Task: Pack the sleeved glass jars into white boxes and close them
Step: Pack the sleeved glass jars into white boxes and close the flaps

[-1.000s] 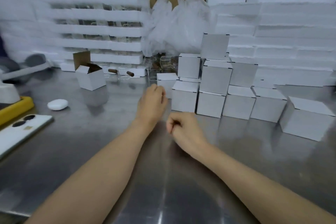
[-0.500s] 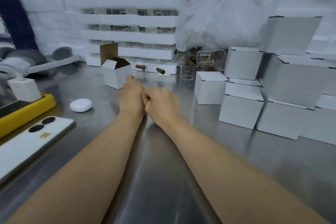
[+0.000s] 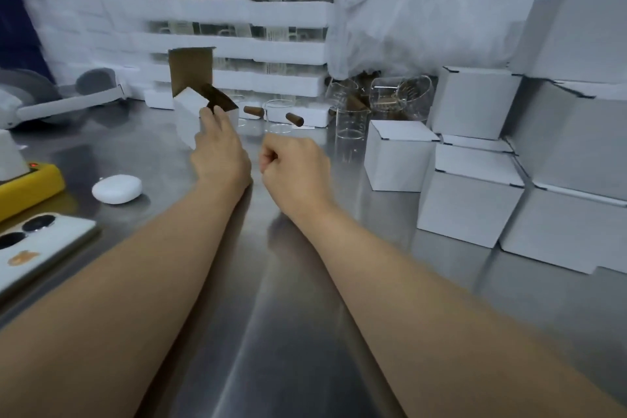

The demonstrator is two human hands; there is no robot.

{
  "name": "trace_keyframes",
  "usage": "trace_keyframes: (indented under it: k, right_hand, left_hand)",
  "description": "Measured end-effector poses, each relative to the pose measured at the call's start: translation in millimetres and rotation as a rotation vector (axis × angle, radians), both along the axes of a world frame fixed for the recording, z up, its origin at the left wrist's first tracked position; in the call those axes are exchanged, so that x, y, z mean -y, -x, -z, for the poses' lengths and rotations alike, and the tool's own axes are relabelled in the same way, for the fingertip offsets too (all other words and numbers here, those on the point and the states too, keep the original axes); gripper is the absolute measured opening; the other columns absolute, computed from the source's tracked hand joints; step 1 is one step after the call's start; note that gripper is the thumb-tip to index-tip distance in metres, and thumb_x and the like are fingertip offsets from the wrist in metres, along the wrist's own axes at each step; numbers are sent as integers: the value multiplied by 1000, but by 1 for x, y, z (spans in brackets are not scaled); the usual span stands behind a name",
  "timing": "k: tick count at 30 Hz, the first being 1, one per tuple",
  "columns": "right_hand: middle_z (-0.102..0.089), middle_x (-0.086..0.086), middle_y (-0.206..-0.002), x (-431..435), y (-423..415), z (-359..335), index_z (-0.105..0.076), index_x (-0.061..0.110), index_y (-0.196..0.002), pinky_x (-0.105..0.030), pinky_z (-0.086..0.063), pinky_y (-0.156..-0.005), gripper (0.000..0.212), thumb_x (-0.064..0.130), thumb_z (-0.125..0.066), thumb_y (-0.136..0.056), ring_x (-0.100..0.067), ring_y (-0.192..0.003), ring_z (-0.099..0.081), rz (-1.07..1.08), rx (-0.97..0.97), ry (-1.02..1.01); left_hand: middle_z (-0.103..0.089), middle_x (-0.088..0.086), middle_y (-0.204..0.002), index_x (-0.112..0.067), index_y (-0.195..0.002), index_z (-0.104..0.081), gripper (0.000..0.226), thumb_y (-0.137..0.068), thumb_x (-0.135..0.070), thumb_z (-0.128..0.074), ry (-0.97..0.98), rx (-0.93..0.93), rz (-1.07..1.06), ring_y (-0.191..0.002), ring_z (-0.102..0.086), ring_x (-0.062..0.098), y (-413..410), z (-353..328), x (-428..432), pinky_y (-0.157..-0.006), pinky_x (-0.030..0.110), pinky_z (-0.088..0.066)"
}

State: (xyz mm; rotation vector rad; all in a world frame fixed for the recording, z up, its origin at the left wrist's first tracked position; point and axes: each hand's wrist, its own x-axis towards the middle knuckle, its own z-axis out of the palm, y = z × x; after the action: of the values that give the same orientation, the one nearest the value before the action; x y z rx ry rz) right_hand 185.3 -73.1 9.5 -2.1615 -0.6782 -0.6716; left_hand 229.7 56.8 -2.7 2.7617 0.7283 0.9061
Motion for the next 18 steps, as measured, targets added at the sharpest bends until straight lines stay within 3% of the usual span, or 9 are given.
trace_keyframes:
  k: [4, 6, 9, 12, 18]
  right_hand:
    - [-63, -8, -69, 19, 19, -2, -53, 17, -62, -40, -49, -63, 25, -5, -45, -69, -31, -73, -57, -16, -90, -108]
    - [-63, -9, -68, 33, 33, -1, -55, 15, -62, -41, -50, -65, 24, -6, -44, -68, -32, -72, -57, 1, -120, -132]
    - [-63, -8, -67, 62, 58, 0, -58, 12, -63, -41, -49, -63, 23, -5, -45, -68, -32, -70, -57, 27, -132, -154]
    - [-59, -2, -60, 98, 82, 0, -58, 10, -61, -39, -46, -60, 22, -7, -45, -65, -24, -62, -54, 35, -118, -213]
    - [-46, 18, -49, 172, 120, 6, -53, 21, -61, -29, -40, -55, 24, 5, -36, -58, -10, -54, -47, -68, -67, -303]
  left_hand:
    - [-32, 23, -135, 1, -120, -43, 31, -90, 6, -49, -85, 53, 23, -105, -53, 37, 11, -7, 4, -72, 45, -47]
    - [-37, 24, -128, 2, -113, -47, 18, -95, 0, -46, -121, 97, 79, -96, -53, 40, 21, -11, 9, -63, 42, -38]
    - [-43, 25, -116, 2, -107, -50, 19, -100, -15, -44, -153, 224, 199, -74, -51, 40, 40, -16, 30, -56, 41, -32]
    - [-47, 26, -103, 2, -102, -54, 17, -96, -13, -52, -243, 389, 308, -56, -41, 32, 63, -16, 57, -49, 36, -28]
    - [-45, 28, -111, 0, -113, -50, 23, -96, -16, -48, -27, 691, 417, -70, -54, 41, 114, -15, 109, -49, 44, -44]
